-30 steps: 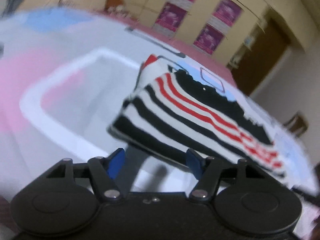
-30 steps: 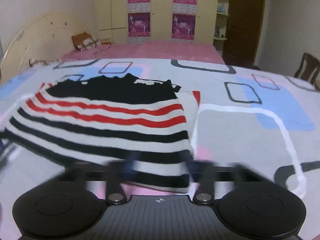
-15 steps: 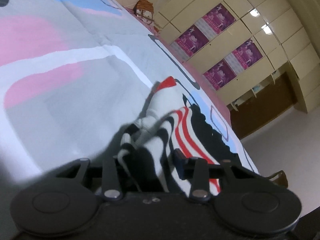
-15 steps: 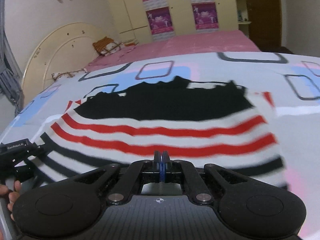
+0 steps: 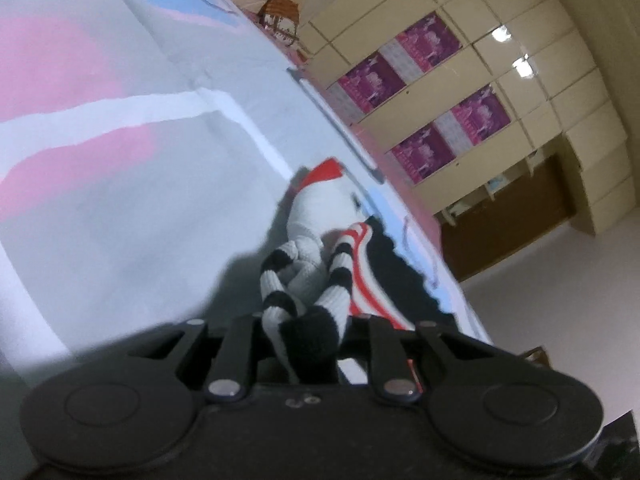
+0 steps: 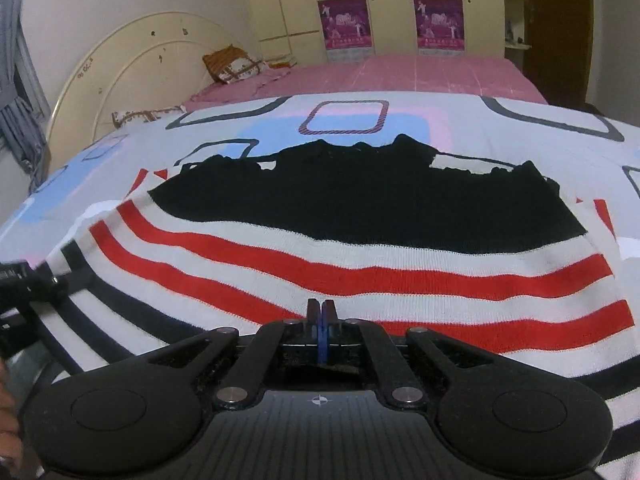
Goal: Fold small clothes
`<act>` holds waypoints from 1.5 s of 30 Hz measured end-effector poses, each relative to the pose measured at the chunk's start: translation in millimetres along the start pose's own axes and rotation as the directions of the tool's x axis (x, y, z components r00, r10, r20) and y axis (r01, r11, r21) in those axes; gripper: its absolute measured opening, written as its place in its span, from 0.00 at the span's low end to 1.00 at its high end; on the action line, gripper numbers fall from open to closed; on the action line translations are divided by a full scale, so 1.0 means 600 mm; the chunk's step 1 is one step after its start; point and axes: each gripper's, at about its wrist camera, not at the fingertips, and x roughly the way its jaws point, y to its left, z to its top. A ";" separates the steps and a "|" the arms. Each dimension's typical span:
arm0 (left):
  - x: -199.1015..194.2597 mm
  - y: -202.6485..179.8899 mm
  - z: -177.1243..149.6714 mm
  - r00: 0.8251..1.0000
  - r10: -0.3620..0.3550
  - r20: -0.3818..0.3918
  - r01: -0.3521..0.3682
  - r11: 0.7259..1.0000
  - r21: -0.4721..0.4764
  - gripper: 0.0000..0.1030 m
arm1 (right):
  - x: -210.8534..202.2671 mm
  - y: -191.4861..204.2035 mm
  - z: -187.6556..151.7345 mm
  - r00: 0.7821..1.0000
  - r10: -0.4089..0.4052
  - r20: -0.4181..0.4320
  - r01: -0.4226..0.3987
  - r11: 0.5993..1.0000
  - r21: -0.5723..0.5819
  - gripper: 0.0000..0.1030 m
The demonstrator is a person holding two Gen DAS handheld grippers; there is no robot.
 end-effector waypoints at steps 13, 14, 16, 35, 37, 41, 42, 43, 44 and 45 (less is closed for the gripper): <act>-0.027 -0.199 -0.038 0.999 -0.051 0.000 0.049 0.965 0.257 0.16 | -0.070 -0.098 0.016 0.990 0.083 0.115 -0.106 0.973 0.207 0.00; -0.026 -0.222 -0.047 0.998 -0.065 -0.016 0.067 0.959 0.276 0.16 | -0.087 -0.121 0.018 0.989 0.072 0.132 -0.100 0.970 0.223 0.00; -0.020 -0.272 -0.076 0.994 -0.097 -0.052 0.109 0.941 0.322 0.16 | -0.120 -0.167 0.020 0.986 0.049 0.161 -0.091 0.960 0.266 0.00; -0.004 -0.426 -0.287 0.957 0.018 -0.291 0.186 0.730 0.658 0.41 | -0.284 -0.372 -0.011 0.963 0.167 0.212 -0.244 0.875 0.417 0.49; 0.008 -0.399 -0.238 0.975 0.066 -0.213 0.094 0.743 0.663 0.41 | -0.260 -0.356 -0.003 0.959 0.221 0.177 -0.276 0.866 0.417 0.49; 0.083 -0.348 -0.158 0.966 0.112 -0.233 0.048 0.810 0.585 0.33 | -0.209 -0.322 0.012 0.960 0.263 0.099 -0.281 0.871 0.402 0.50; 0.099 -0.339 -0.151 0.961 0.111 -0.252 0.056 0.817 0.574 0.33 | -0.195 -0.318 0.015 0.962 0.263 0.078 -0.272 0.873 0.404 0.50; 0.106 -0.328 -0.145 0.956 0.097 -0.278 0.077 0.828 0.555 0.33 | -0.181 -0.313 0.018 0.967 0.249 0.055 -0.249 0.878 0.409 0.50; 0.107 -0.318 -0.144 0.950 0.083 -0.302 0.096 0.840 0.534 0.34 | -0.166 -0.310 0.022 0.973 0.227 0.033 -0.221 0.887 0.406 0.50; 0.115 -0.318 -0.148 0.947 0.082 -0.311 0.103 0.840 0.533 0.34 | -0.152 -0.310 0.025 0.975 0.222 0.015 -0.210 0.893 0.397 0.50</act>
